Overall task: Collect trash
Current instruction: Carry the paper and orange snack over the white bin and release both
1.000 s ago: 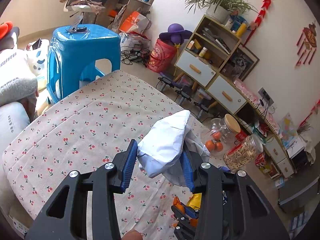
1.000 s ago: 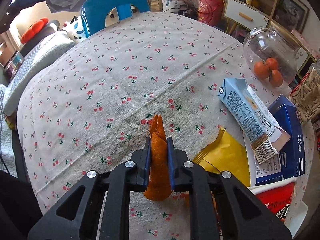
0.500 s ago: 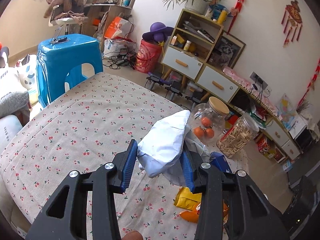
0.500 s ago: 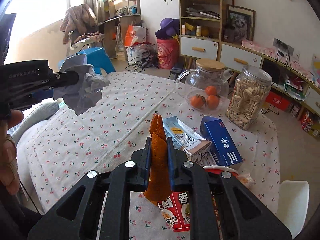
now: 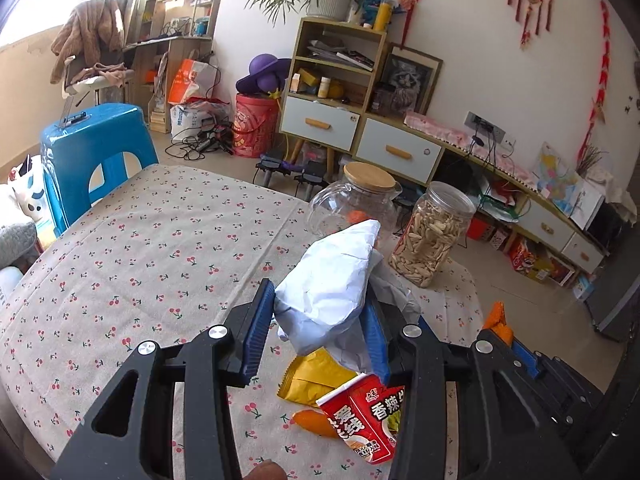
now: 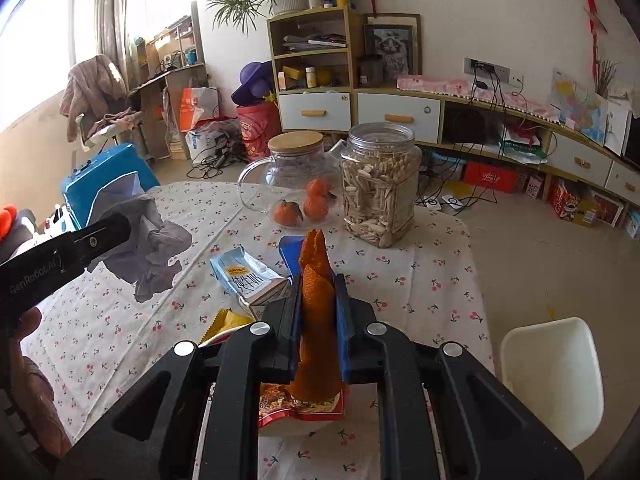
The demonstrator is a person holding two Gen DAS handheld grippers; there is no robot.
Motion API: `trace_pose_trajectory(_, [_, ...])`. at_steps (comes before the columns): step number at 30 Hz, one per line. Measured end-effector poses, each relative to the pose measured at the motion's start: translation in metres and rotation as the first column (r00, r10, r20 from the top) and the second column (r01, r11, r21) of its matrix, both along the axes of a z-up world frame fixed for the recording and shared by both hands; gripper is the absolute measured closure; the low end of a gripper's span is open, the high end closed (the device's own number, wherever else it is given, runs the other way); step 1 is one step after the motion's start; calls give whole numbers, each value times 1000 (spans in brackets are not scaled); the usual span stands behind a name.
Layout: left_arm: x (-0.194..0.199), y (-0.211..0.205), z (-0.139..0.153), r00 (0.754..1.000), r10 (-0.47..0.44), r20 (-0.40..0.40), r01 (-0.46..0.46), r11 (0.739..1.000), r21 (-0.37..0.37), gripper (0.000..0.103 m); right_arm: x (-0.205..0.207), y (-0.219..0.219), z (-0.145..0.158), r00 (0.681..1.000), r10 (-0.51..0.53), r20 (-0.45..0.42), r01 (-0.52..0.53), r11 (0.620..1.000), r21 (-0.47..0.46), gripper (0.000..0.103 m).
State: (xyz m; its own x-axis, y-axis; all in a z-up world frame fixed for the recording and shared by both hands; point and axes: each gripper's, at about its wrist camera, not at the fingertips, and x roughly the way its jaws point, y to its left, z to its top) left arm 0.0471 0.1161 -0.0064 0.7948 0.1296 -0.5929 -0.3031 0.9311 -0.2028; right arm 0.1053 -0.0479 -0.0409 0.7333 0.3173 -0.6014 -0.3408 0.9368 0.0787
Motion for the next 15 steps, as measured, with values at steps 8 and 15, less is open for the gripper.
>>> trace_pose_trajectory(8, [8,-58,1,994,-112,7,112,994,12,60,-3,-56,1,994,-107,4,107,994,-7,89])
trace_pose_trajectory(15, [14,-107,-4,980,-200,-3,200,980,7,60,-2,-113,-1,973,-229,-4,229,973,0,89])
